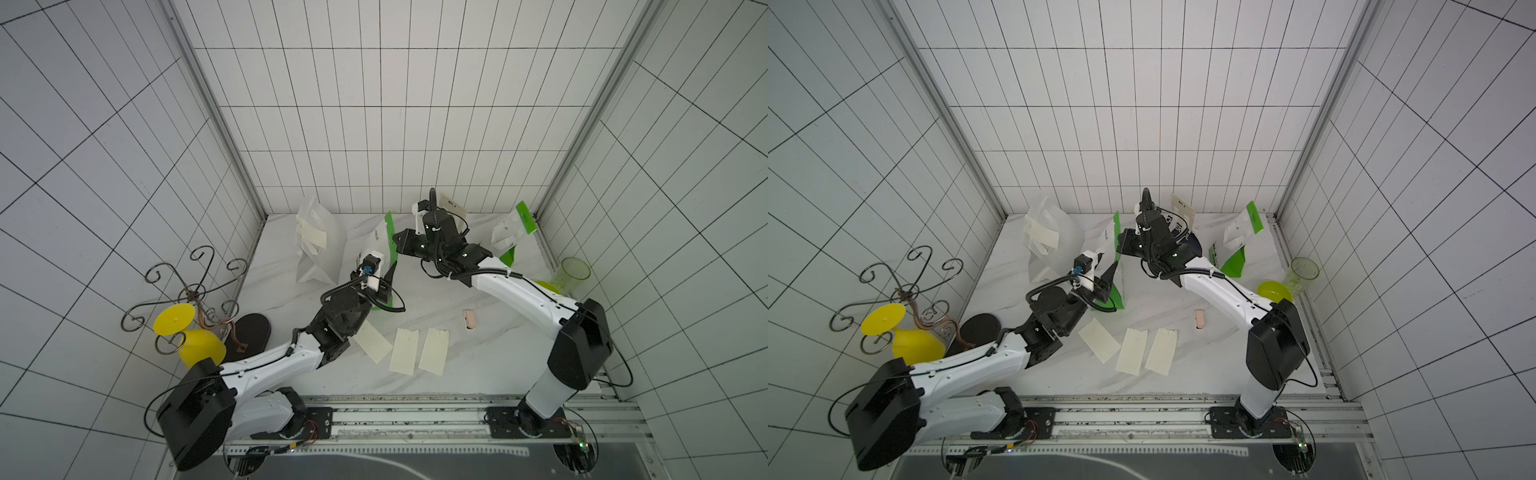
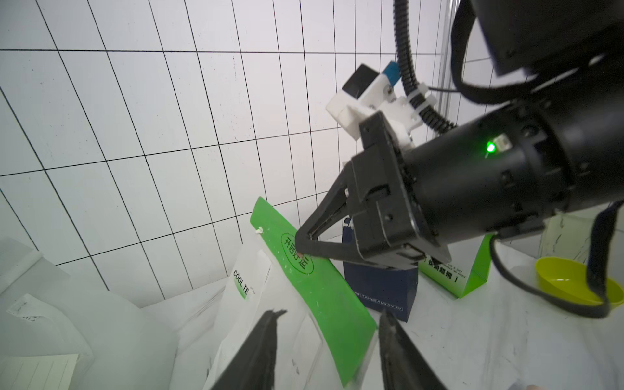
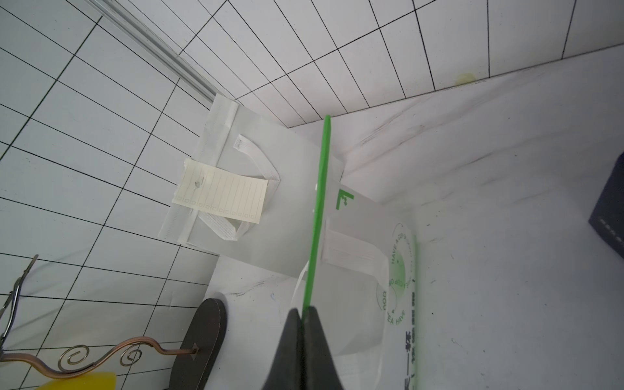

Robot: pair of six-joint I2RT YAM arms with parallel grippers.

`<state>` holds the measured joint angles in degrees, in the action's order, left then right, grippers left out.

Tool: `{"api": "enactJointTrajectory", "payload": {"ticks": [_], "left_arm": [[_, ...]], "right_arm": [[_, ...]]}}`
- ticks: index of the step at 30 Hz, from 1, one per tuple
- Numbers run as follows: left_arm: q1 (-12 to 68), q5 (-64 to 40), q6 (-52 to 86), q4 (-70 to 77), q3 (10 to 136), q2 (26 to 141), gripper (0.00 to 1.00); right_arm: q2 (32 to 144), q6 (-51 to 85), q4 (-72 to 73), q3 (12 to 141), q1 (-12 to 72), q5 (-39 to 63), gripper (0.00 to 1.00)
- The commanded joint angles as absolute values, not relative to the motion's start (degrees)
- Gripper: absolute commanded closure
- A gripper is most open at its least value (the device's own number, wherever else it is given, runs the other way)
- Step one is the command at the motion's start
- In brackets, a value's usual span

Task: Staple the receipts to the bags
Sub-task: Adjust the takeout bag at the center of the board.

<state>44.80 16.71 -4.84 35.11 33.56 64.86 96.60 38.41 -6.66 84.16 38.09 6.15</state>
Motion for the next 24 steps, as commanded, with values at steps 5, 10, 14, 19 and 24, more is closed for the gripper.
{"api": "enactJointTrajectory", "payload": {"ticks": [5, 10, 14, 19, 24], "left_arm": [[44.9, 9.9, -0.6, 17.6, 41.5, 53.4, 0.02], [44.9, 8.5, 2.5, 8.7, 44.2, 44.8, 0.02], [44.9, 10.7, 3.7, 5.0, 44.1, 38.2, 0.02], [44.9, 14.4, 5.6, -4.2, 47.5, 34.3, 0.02], [44.9, 12.4, 5.3, -8.8, 48.6, 33.4, 0.02]], "right_arm": [[96.3, 20.3, -10.9, 96.4, 32.9, 13.9, 1.00], [98.4, 4.9, -20.7, 104.2, 30.7, 20.9, 1.00], [100.7, -5.6, -29.0, 109.4, 29.5, 30.7, 1.00], [103.5, -21.3, -40.9, 113.6, 29.5, 37.2, 1.00], [106.9, -33.8, -52.7, 117.5, 29.3, 39.9, 1.00]]}}
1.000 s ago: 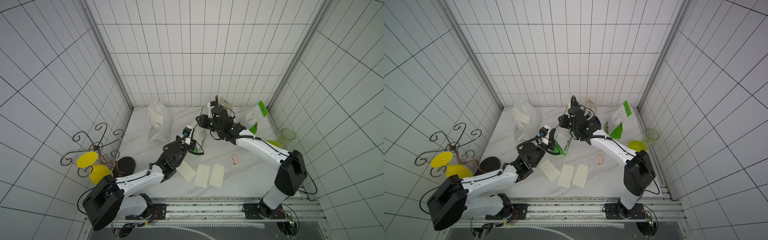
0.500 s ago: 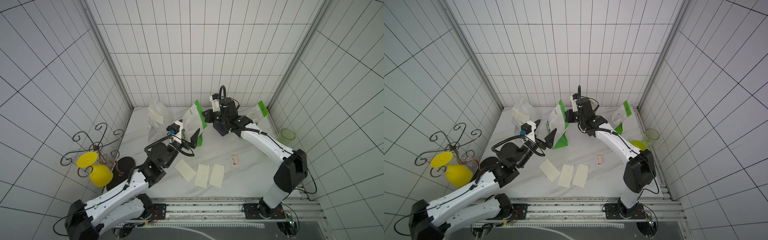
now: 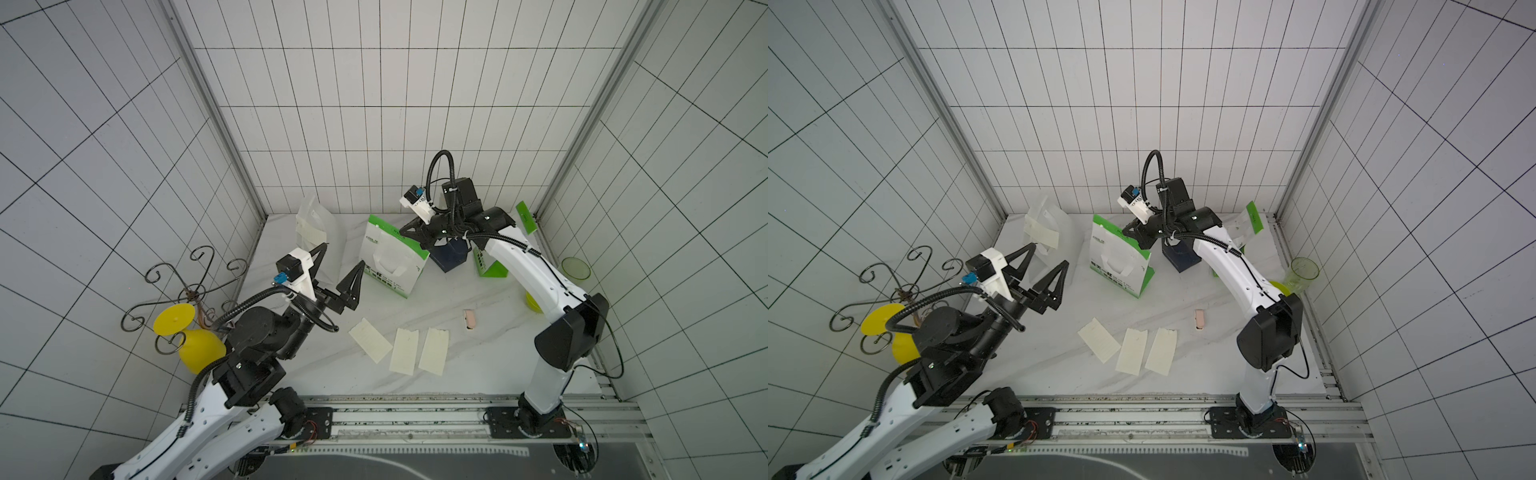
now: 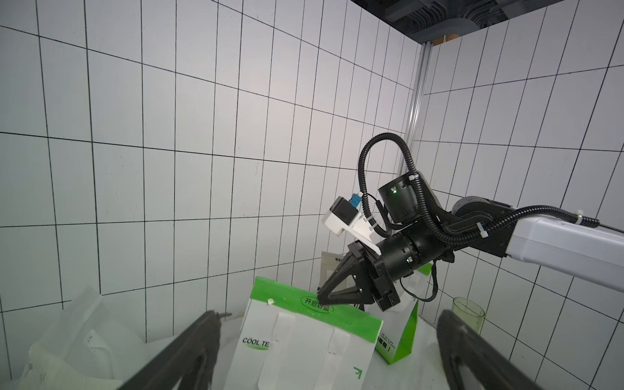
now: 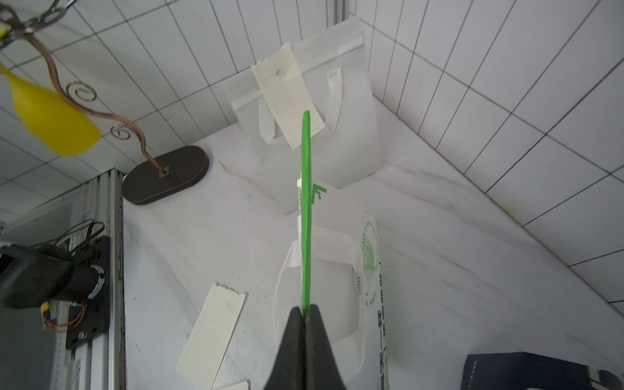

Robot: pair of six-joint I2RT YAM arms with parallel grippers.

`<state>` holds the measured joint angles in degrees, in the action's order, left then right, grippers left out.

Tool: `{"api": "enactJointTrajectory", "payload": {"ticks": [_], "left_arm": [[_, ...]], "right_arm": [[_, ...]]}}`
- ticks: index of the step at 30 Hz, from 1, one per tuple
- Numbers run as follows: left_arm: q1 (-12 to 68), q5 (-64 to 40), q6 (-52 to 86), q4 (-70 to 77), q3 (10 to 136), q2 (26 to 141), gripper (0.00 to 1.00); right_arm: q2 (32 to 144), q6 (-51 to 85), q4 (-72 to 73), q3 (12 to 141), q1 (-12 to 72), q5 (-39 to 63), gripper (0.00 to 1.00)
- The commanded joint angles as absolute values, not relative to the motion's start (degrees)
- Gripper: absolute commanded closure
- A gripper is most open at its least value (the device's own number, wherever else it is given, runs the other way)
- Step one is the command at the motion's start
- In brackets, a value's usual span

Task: Staple the receipts to the bags
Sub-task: Adjust the takeout bag at the center of the board.

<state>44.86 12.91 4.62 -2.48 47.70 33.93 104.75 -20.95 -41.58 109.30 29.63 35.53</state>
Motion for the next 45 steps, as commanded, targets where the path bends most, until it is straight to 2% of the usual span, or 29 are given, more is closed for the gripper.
{"api": "enactJointTrajectory", "payload": {"ticks": [1, 9, 10, 12, 16, 19, 24, 28, 35, 37, 40, 42, 45], "left_arm": [[44.9, 11.5, 4.5, -9.1, 48.5, 33.1, 0.02], [44.9, 6.1, 3.5, -8.1, 45.8, 30.4, 0.02], [44.9, 5.4, 3.7, -8.3, 45.8, 30.4, 0.02], [44.9, 5.2, 4.0, -9.1, 46.0, 30.7, 0.02], [44.9, 5.6, 4.4, -11.5, 47.1, 31.5, 0.02], [44.8, 5.7, 3.9, -14.1, 48.5, 32.3, 0.02], [44.9, 8.2, 3.4, -16.0, 49.1, 32.8, 0.02], [44.8, 11.3, 2.9, -16.6, 49.2, 32.3, 0.02], [44.9, 15.7, 3.5, -18.8, 49.5, 33.8, 0.02], [44.9, 15.2, 4.2, -19.2, 49.2, 34.0, 0.02], [44.8, 13.5, 4.7, -18.9, 48.6, 33.4, 0.02], [44.9, 13.5, 4.8, -18.9, 48.5, 33.1, 0.02], [44.9, 14.2, 4.8, -19.9, 48.9, 33.0, 0.02]], "right_arm": [[107.9, -35.2, -54.5, 118.4, 29.2, 39.5, 1.00], [112.9, -39.5, -58.8, 124.0, 29.3, 39.1, 1.00], [114.2, -40.0, -60.6, 126.4, 29.3, 39.7, 0.96], [115.8, -38.8, -61.3, 128.3, 29.4, 39.3, 0.77], [113.7, -33.8, -54.8, 124.2, 30.1, 36.9, 0.51], [108.9, -29.3, -46.8, 119.1, 30.6, 34.5, 0.45], [97.9, -15.8, -29.0, 108.3, 30.7, 27.1, 0.42], [85.0, -3.8, -15.2, 91.9, 31.7, 20.5, 0.42], [63.1, 17.9, -8.2, 59.5, 35.8, 7.6, 0.44], [59.8, 20.1, -10.0, 54.2, 37.7, 5.3, 0.46], [59.2, 22.2, -10.9, 48.7, 38.6, 10.3, 0.57], [60.0, 24.2, -8.8, 44.7, 40.0, 12.3, 0.59], [61.7, 26.4, -6.6, 40.0, 42.8, 7.4, 0.58]]}}
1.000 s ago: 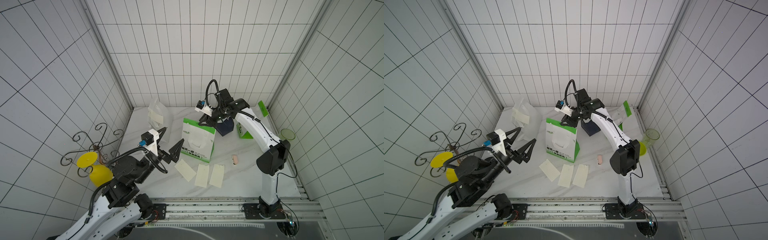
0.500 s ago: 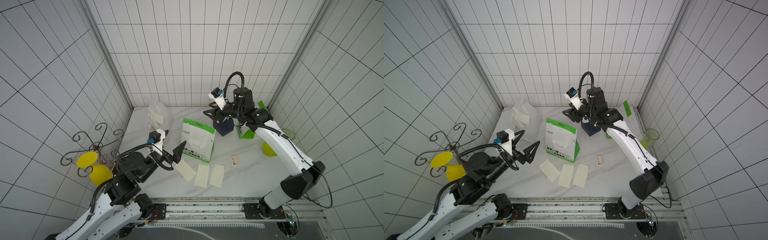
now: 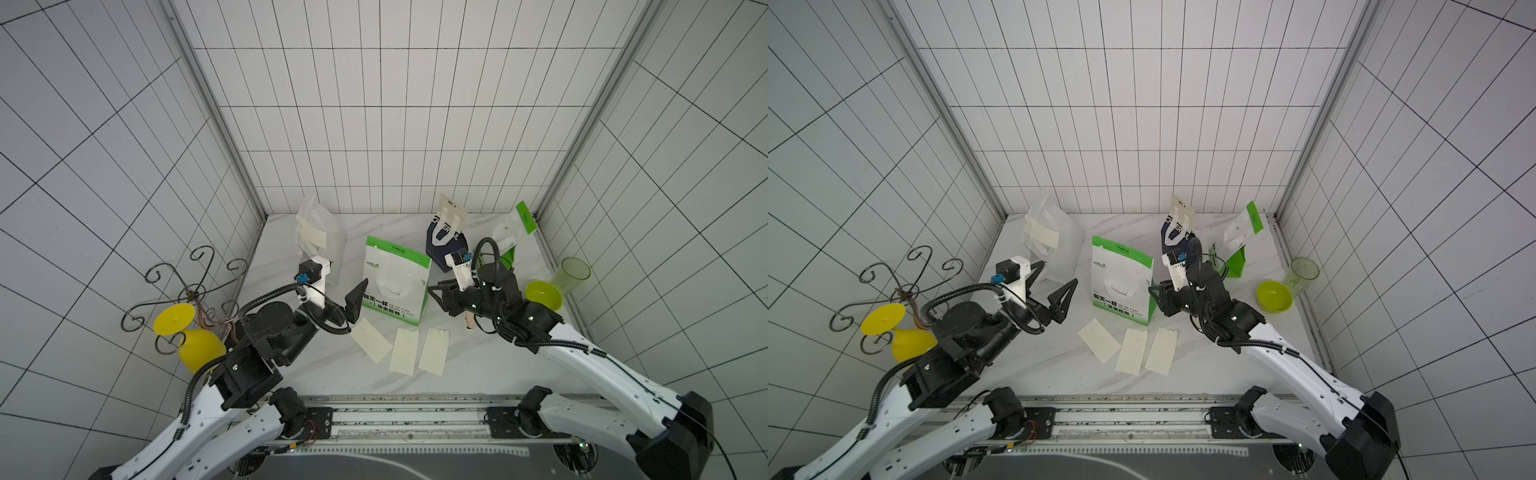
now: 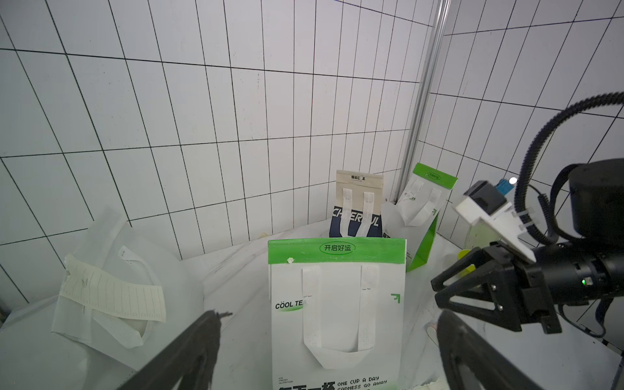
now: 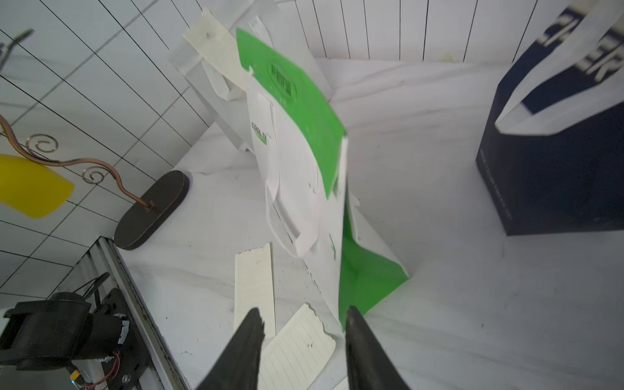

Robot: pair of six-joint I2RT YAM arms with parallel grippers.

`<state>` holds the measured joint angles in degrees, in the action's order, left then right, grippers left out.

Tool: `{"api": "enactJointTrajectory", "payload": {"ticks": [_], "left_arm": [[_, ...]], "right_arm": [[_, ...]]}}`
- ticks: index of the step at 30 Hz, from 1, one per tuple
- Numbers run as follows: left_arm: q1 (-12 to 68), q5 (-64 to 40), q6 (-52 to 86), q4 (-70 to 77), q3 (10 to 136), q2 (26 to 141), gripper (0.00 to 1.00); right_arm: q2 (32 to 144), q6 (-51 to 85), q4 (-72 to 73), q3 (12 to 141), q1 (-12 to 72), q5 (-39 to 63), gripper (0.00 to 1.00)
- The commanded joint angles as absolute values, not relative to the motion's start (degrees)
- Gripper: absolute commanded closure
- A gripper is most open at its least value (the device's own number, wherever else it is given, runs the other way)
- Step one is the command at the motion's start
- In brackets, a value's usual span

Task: Staple the receipts to the bags
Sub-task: Adjust the takeout bag at the center of the board.

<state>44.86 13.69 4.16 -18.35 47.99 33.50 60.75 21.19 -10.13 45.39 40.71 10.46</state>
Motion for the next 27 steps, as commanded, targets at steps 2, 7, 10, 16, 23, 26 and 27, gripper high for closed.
{"api": "enactJointTrajectory", "payload": {"ticks": [2, 7, 10, 16, 23, 26, 27], "left_arm": [[44.8, 14.3, 4.8, -20.1, 48.9, 33.0, 0.02], [44.8, 14.2, 4.9, -20.3, 49.0, 33.3, 0.02], [44.8, 14.5, 4.7, -20.7, 49.2, 33.9, 0.02], [44.9, 14.5, 4.7, -20.9, 49.2, 34.3, 0.02], [44.9, 14.2, 4.8, -21.2, 49.4, 34.3, 0.02], [44.8, 13.7, 4.8, -20.9, 49.2, 34.5, 0.02], [44.8, 13.4, 4.9, -20.7, 49.0, 34.6, 0.02]], "right_arm": [[62.6, 27.4, -4.3, 37.6, 43.1, 4.5, 0.54], [67.3, 26.2, 0.9, 36.9, 43.0, 3.2, 0.53], [71.7, 26.5, 4.5, 37.0, 43.0, 3.5, 0.53], [77.5, 27.1, 10.7, 35.7, 41.4, 0.5, 0.59], [79.2, 24.5, 13.9, 34.6, 37.1, -0.7, 0.62], [80.2, 23.9, 16.2, 34.4, 34.5, 1.2, 0.62], [80.5, 23.6, 16.8, 34.5, 34.0, 1.5, 0.60]]}}
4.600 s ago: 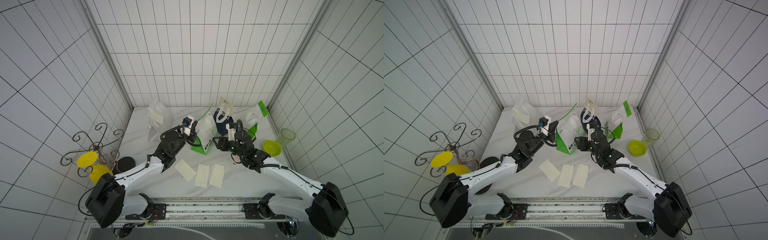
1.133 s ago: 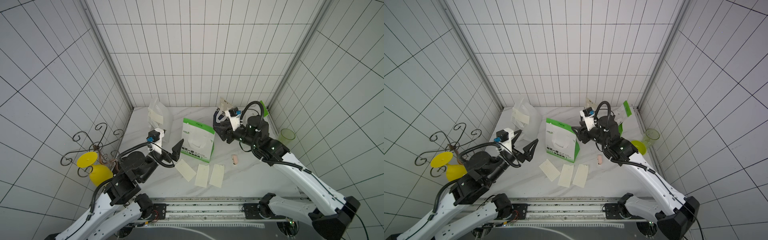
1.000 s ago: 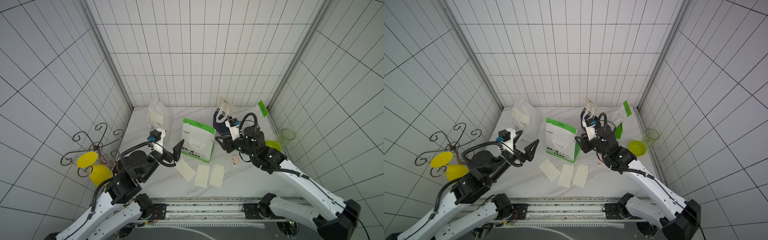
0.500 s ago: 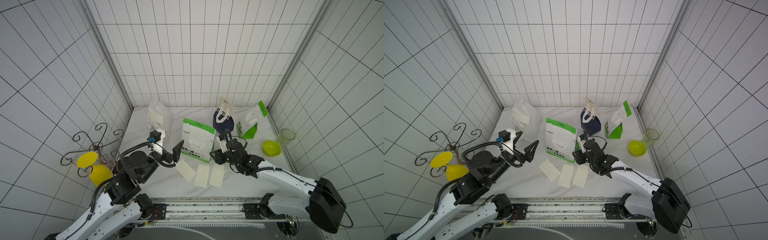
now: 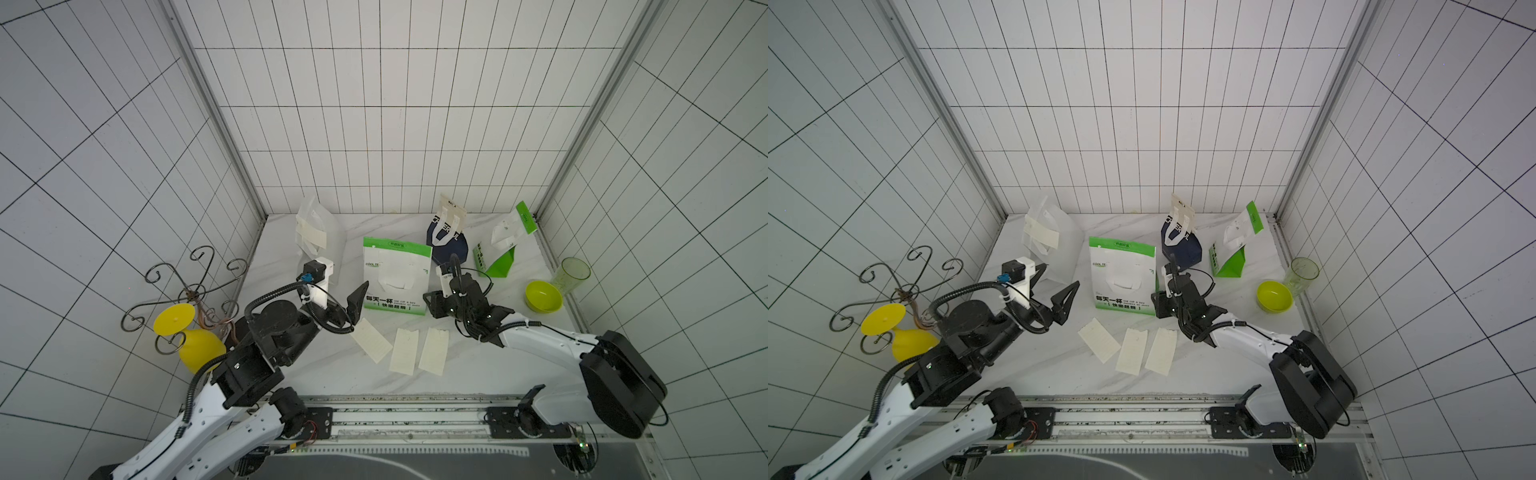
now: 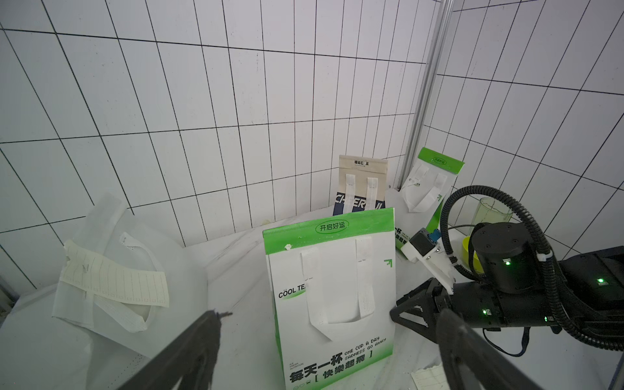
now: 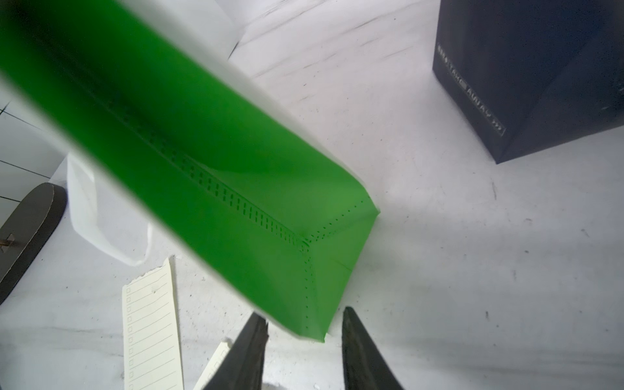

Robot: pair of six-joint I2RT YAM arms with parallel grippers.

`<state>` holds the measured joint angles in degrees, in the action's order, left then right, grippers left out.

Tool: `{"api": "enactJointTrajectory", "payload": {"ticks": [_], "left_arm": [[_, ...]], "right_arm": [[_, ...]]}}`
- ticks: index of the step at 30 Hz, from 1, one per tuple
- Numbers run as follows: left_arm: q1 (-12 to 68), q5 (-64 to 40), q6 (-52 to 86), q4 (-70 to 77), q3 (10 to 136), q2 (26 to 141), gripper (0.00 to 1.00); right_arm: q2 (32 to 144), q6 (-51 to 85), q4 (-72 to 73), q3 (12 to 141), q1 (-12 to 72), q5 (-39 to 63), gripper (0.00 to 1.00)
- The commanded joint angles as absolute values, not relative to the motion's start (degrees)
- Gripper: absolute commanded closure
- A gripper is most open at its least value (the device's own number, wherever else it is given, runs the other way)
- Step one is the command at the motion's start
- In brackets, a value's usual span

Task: Staple the receipts to the bags
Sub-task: Adjust the takeout bag at the center of the board, then pick up the receipt from the center of the board.

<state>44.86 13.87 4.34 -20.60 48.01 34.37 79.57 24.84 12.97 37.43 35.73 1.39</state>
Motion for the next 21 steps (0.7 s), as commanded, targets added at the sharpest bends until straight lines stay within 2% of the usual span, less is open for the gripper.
{"api": "enactJointTrajectory", "payload": {"ticks": [1, 7, 14, 21], "left_arm": [[44.8, 13.3, 4.9, -20.5, 48.9, 34.7, 0.02], [44.8, 13.8, 4.8, -21.3, 49.0, 34.6, 0.02], [44.9, 13.1, 5.2, -21.7, 48.3, 33.1, 0.02], [44.9, 13.1, 5.9, -21.5, 47.6, 32.6, 0.02]], "right_arm": [[80.6, 23.2, 17.0, 34.6, 33.7, 1.8, 0.59], [73.4, 25.9, 8.5, 34.0, 33.5, 4.7, 0.48], [64.3, 35.2, -10.9, 29.1, 37.0, 5.6, 0.47], [65.9, 40.3, -15.7, 27.0, 38.7, 6.9, 0.47]]}}
